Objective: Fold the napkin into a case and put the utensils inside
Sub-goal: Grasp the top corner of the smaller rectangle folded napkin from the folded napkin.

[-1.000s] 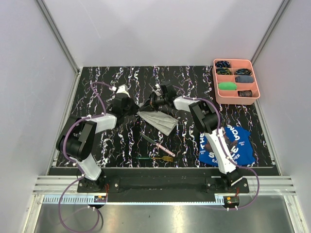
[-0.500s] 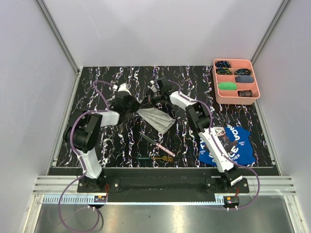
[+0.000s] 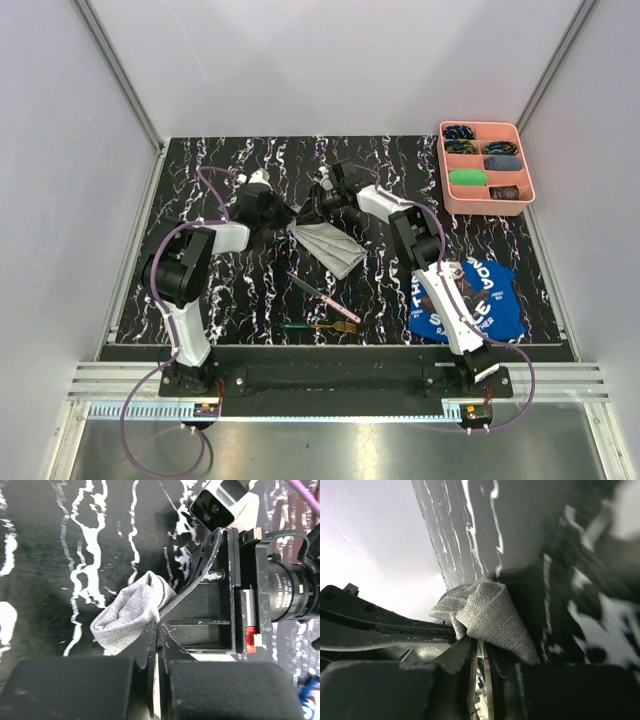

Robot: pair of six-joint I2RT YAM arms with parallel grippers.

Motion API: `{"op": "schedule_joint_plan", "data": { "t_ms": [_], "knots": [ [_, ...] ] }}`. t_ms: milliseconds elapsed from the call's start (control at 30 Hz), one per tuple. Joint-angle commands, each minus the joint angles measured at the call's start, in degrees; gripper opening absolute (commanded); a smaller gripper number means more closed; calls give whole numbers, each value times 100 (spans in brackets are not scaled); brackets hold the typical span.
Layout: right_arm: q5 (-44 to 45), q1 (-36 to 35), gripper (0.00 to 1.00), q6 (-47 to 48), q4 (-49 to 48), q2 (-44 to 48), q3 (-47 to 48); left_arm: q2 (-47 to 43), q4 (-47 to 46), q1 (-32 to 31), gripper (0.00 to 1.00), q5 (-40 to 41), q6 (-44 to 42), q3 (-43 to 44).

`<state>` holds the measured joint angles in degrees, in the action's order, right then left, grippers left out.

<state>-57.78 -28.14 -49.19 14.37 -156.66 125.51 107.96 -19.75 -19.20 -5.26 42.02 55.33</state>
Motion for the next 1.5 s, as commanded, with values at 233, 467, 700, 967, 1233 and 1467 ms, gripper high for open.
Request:
{"op": "schedule_joint_plan", "data": {
  "t_ms": [233,467,700,967,1233,1467],
  "knots": [
    [513,-25,27,472,338,979,-748,112,-55,-93,0,-362,316,-312],
    [531,19,25,437,277,1278,-967,-38,-99,-93,0,-353,245,-409],
    [425,89,17,305,-30,1436,-1248,-82,-161,-93,0,-380,236,-497],
    [390,204,25,111,-488,1761,-1705,-73,-231,-93,0,-432,219,-532],
    [337,300,26,102,-593,1858,-1943,-205,-196,-93,0,-380,193,-585],
    [364,300,2,111,-672,1657,-1987,-310,-214,-93,0,-371,228,-611]
  ]
}}
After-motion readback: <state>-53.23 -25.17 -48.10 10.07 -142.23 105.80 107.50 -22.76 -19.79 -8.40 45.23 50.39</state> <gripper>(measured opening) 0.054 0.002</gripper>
